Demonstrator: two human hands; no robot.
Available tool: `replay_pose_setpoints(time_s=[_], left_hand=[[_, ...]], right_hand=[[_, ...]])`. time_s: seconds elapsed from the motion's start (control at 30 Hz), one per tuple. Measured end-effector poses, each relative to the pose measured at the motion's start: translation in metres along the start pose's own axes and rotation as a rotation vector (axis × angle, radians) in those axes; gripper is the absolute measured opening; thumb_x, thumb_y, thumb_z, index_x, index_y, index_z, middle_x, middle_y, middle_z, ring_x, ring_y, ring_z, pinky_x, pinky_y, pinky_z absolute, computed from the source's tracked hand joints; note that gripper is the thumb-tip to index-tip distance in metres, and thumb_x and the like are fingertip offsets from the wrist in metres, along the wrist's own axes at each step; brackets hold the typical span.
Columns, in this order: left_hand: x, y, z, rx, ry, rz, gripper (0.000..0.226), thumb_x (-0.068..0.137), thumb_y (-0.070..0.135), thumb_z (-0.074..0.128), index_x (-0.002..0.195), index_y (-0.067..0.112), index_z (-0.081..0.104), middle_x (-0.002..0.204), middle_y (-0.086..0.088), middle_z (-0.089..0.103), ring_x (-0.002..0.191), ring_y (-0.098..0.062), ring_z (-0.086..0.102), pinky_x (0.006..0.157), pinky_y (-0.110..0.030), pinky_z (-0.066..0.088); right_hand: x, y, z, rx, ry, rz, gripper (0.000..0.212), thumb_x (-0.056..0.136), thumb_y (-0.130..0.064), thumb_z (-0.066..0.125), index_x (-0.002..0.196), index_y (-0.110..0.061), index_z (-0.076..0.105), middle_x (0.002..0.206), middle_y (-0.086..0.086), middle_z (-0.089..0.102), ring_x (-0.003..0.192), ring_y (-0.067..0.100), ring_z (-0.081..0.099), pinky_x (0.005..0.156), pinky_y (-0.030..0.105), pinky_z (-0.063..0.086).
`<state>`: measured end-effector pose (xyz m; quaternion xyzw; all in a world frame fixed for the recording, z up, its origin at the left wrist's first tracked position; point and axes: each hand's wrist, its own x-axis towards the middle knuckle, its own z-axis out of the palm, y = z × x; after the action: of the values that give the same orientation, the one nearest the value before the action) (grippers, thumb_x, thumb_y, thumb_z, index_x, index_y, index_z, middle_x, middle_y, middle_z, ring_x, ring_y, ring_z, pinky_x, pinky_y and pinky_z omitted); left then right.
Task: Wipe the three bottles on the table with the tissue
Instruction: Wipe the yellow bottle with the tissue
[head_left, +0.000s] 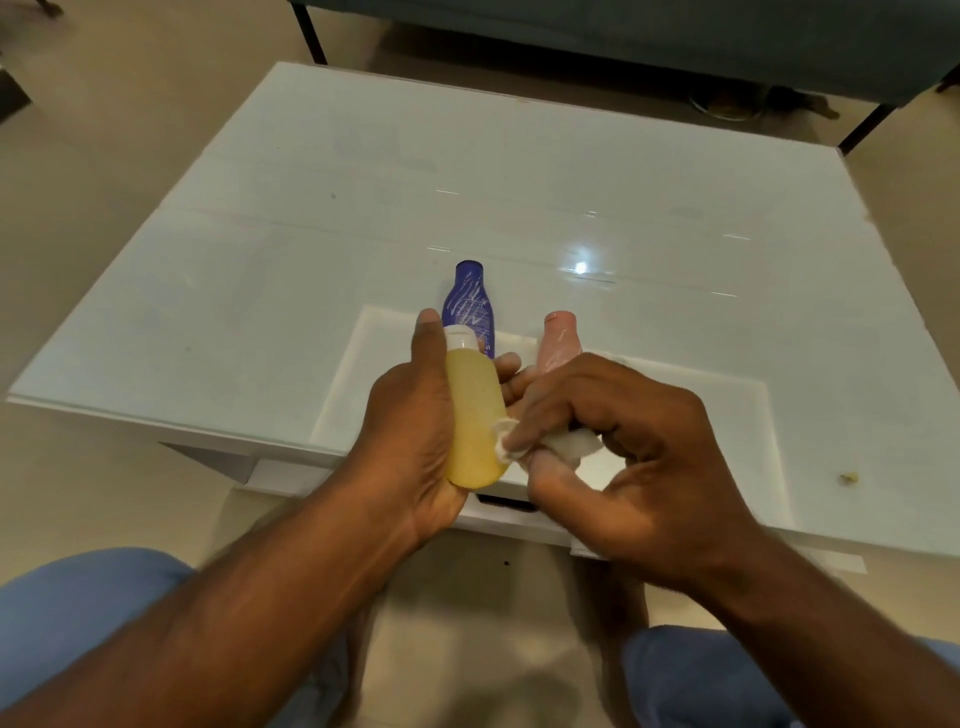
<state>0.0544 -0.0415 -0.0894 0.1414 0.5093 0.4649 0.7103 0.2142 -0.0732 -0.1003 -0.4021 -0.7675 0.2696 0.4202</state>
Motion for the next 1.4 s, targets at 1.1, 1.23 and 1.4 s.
replay_pose_setpoints(time_s=[1.1, 1.23, 1.4], left_hand=[[0.039, 0.065, -0.050, 0.936, 0.343, 0.837, 0.050, 0.080, 0.039, 0.080, 0.117, 0.017, 0.052, 0.128, 0.009, 0.065, 0.102, -0.004, 0.067, 0.080, -0.008, 0.052], [0.041, 0.056, -0.055, 1.283, 0.373, 0.807, 0.045, 0.084, 0.023, 0.079, 0.118, 0.018, 0.050, 0.123, -0.004, 0.062, 0.098, -0.014, 0.059, 0.085, -0.022, 0.048], [0.043, 0.045, -0.058, 1.605, 0.413, 0.626, 0.052, 0.083, 0.027, 0.080, 0.122, 0.013, 0.049, 0.120, -0.013, 0.055, 0.087, -0.017, 0.050, 0.075, -0.029, 0.040]], right_hand=[[0.004, 0.004, -0.011, -0.079, 0.182, 0.285, 0.016, 0.088, -0.007, 0.081, 0.098, -0.020, 0.080, 0.100, -0.015, 0.074, 0.105, -0.003, 0.069, 0.087, 0.008, 0.053], [0.004, 0.008, -0.019, -0.047, 0.248, 0.360, 0.012, 0.089, -0.017, 0.079, 0.099, -0.022, 0.080, 0.102, -0.016, 0.075, 0.103, -0.001, 0.070, 0.082, 0.011, 0.058], [0.001, 0.011, -0.020, -0.051, 0.255, 0.407, 0.011, 0.089, -0.021, 0.078, 0.099, -0.025, 0.080, 0.102, -0.013, 0.075, 0.098, 0.006, 0.071, 0.079, 0.013, 0.059]])
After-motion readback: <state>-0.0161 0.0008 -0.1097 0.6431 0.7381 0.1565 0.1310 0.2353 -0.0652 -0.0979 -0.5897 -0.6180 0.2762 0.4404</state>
